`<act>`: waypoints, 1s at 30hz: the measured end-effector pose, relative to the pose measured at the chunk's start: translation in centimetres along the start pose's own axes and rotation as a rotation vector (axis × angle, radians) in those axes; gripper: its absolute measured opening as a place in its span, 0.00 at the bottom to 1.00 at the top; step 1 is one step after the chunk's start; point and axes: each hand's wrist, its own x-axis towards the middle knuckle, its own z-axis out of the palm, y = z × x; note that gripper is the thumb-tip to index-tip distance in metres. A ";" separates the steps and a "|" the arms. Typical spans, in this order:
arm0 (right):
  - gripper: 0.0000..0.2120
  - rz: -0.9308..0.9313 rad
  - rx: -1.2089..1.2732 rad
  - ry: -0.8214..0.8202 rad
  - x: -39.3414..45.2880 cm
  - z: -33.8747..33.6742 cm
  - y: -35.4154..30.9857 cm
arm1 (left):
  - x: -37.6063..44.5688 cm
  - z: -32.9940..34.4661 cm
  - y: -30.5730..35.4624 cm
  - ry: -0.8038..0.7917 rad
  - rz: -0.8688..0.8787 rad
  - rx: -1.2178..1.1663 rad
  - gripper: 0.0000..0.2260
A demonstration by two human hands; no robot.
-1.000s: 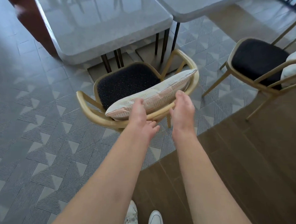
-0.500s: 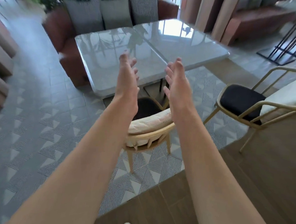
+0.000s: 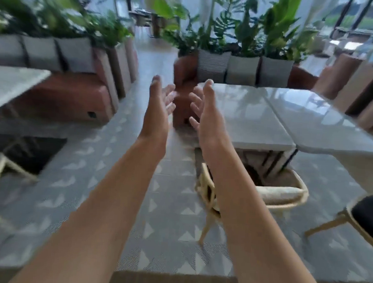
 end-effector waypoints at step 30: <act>0.21 0.118 0.129 -0.434 -13.7 50.9 7.7 | -12.2 -49.5 12.6 0.503 0.067 0.003 0.30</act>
